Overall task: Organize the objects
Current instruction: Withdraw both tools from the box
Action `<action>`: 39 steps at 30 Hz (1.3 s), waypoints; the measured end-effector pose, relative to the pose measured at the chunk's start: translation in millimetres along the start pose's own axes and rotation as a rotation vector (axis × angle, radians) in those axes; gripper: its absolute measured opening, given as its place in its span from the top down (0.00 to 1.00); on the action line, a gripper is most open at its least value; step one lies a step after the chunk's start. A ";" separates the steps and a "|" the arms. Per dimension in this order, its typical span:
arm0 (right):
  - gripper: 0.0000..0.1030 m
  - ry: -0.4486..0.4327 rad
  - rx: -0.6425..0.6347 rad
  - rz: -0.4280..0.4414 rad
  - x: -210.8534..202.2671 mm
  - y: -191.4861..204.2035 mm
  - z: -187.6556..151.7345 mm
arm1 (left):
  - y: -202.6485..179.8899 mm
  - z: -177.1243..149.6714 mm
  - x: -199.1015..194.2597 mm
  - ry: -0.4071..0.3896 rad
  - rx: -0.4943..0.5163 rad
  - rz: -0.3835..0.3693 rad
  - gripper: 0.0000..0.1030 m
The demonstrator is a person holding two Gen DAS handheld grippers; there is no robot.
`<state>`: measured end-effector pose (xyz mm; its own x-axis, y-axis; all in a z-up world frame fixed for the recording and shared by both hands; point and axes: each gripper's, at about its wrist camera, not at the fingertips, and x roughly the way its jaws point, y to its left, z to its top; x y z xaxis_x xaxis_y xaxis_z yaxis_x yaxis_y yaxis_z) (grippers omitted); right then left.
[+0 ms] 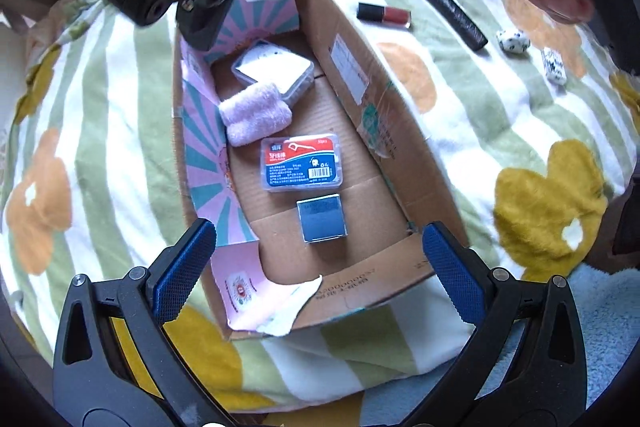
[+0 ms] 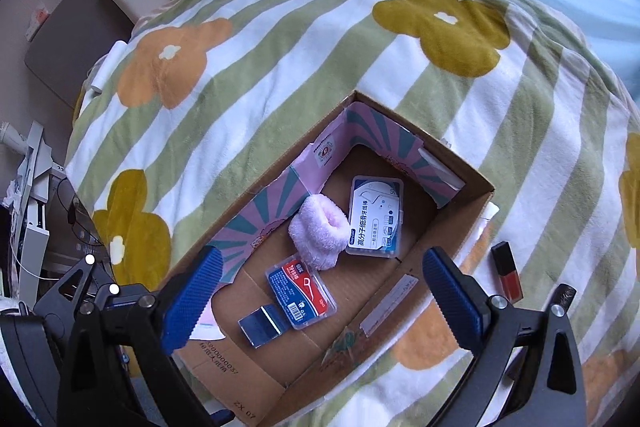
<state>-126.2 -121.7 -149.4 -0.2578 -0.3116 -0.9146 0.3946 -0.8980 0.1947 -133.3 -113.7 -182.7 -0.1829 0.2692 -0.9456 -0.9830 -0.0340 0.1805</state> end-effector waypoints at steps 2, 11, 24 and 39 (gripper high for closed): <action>0.03 -0.019 0.010 -0.007 -15.7 1.1 -5.2 | -1.3 -0.4 -14.4 -0.014 -0.015 0.004 0.00; 0.03 -0.073 0.230 -0.090 -93.8 -22.8 -50.2 | -21.7 7.6 -64.3 -0.082 -0.070 0.025 0.00; 0.03 -0.155 0.482 -0.330 -185.1 -84.4 -149.7 | -65.9 52.6 -113.0 -0.200 -0.121 0.002 0.00; 0.03 -0.200 0.530 -0.302 -211.1 -134.7 -192.3 | -108.1 104.0 -107.4 -0.213 -0.133 -0.008 0.00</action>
<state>44.7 124.7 -50.6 -0.4694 -0.0272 -0.8825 -0.1975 -0.9710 0.1350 -5.7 -38.8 -72.5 -0.1815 0.4666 -0.8657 -0.9805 -0.1536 0.1228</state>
